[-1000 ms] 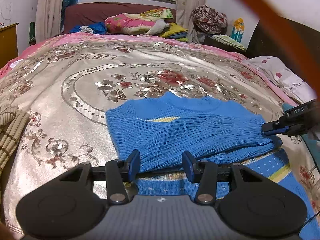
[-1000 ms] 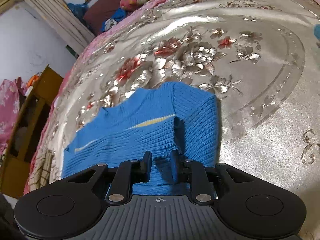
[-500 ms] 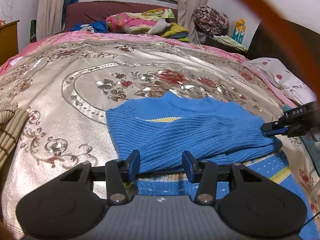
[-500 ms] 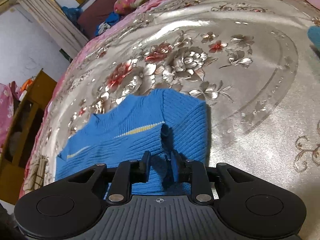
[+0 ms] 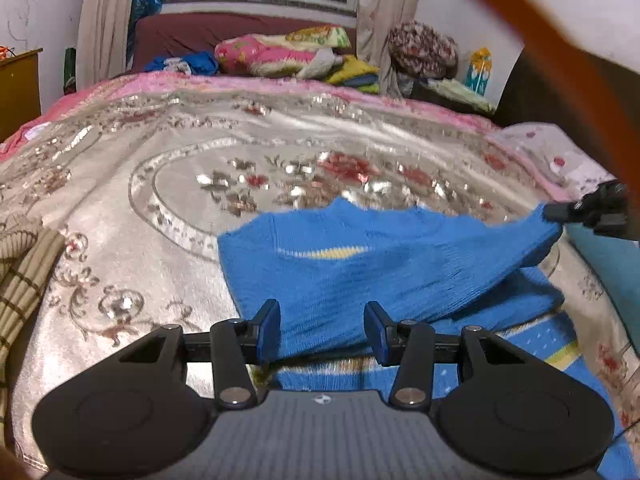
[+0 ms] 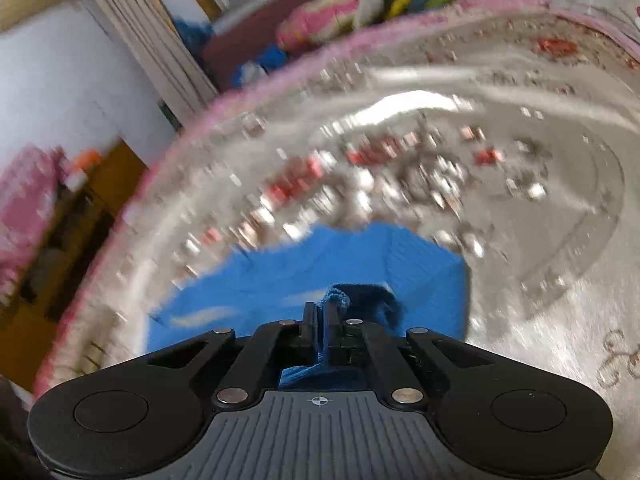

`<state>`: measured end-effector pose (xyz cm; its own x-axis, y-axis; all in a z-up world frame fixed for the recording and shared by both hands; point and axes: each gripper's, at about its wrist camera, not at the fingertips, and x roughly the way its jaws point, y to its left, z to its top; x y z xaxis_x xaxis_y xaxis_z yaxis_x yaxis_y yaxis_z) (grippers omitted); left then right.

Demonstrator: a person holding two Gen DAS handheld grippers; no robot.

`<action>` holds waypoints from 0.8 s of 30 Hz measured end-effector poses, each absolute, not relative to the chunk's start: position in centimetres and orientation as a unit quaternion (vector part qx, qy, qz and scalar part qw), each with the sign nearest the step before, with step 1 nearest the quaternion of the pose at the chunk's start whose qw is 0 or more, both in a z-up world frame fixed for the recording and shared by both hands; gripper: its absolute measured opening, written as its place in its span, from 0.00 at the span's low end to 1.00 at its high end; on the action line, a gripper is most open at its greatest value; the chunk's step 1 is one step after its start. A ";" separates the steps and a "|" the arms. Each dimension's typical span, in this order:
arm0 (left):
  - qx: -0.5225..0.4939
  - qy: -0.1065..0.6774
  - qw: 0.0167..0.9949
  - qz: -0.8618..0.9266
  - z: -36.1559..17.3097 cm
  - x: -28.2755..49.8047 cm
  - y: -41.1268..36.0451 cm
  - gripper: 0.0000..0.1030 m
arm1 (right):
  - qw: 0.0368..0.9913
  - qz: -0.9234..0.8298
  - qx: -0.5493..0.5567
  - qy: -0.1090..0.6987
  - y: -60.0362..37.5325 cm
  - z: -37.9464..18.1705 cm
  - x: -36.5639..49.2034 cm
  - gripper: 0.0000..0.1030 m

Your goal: Fold small clothes

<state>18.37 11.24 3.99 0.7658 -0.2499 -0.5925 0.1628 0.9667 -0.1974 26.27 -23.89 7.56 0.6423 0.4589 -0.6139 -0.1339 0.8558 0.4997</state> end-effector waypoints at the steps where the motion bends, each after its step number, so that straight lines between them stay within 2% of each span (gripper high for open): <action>1: -0.071 0.318 0.939 -0.111 4.2 18.2 11.4 0.49 | 0.884 0.178 0.221 0.372 -24.2 8.3 25.9 0.03; 5: -0.075 0.318 0.938 -0.111 4.1 18.6 11.6 0.50 | 0.906 0.197 0.208 0.312 -25.2 10.0 23.5 0.03; 8: -0.071 0.350 0.927 -0.111 3.0 19.4 11.2 0.50 | 0.901 0.181 0.161 0.360 -24.9 7.8 23.2 0.03; 11: -0.053 0.365 0.922 -0.116 2.4 19.3 10.7 0.50 | 0.890 0.153 0.118 0.413 -24.4 5.7 22.9 0.09; 20: -0.057 0.340 0.931 -0.124 4.1 20.4 9.9 0.50 | 0.908 0.156 0.112 0.372 -22.4 7.8 23.3 0.09; 24: -0.049 0.372 0.918 -0.125 2.4 21.3 9.6 0.50 | 0.903 0.174 0.109 0.377 -20.8 7.2 24.2 0.09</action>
<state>21.34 9.64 2.45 0.6920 -0.2667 -0.6708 0.1931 0.9638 -0.1840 24.18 -20.83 7.23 0.6560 0.3958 -0.6427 -0.2313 0.9159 0.3280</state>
